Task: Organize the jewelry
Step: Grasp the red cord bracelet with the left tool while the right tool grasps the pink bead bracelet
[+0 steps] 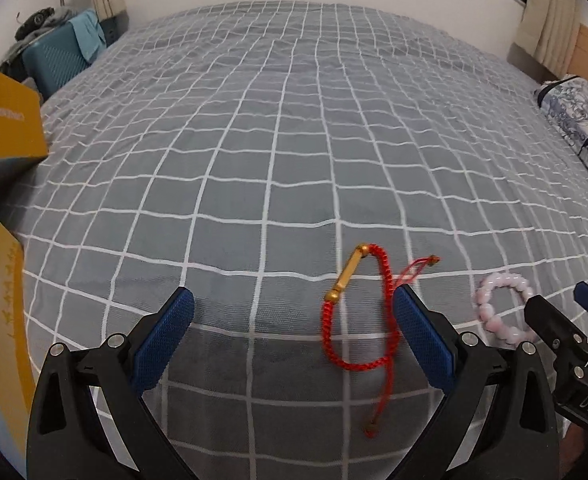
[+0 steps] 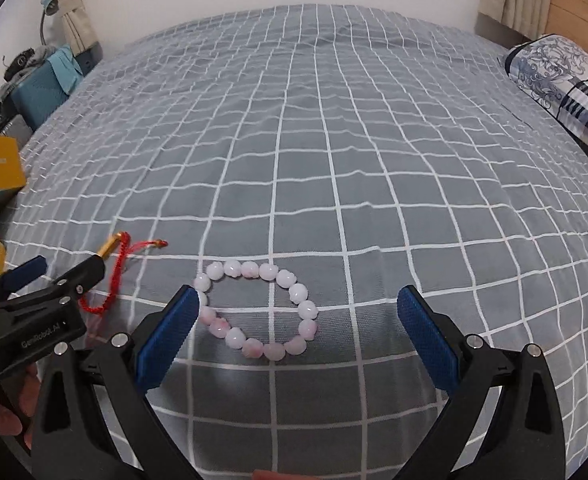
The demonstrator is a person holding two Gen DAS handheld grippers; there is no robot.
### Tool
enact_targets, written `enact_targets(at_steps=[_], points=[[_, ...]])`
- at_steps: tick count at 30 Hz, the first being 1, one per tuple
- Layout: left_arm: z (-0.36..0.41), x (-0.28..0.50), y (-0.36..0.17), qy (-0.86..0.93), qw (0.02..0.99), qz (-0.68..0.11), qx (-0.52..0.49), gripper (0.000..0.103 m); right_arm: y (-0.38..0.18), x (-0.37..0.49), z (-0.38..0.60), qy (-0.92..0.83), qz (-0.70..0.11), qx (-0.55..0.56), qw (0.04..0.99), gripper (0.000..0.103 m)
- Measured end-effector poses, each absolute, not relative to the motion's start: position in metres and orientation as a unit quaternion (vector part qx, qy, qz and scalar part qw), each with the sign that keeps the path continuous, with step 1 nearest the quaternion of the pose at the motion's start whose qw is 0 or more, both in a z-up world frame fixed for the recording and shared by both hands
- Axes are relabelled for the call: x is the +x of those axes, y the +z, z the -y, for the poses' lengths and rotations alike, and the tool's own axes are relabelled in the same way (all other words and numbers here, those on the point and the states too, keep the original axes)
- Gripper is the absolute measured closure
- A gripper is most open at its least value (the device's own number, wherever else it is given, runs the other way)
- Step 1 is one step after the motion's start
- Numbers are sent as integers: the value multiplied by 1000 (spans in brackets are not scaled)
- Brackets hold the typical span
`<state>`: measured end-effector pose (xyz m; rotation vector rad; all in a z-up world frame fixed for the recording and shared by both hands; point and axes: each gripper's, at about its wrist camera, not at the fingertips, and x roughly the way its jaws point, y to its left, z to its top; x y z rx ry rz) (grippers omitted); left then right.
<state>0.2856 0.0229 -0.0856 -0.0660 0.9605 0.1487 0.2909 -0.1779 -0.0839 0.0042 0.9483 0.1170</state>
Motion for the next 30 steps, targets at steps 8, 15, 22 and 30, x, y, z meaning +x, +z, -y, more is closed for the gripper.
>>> enact_targets(at_steps=[8,15,22,30], points=[[-24,293,-105,64,870,-488,-28,10,-110,302,172,47,-496,7,867,36],[-21,291,-104,48,868,-493,-29,29,-109,301,181,24,-493,25,869,68],[-25,288,-100,52,867,-494,-41,52,-106,299,183,8,-490,23,872,92],[-32,287,-93,52,862,-503,-45,87,-96,292,177,6,-475,1,880,93]])
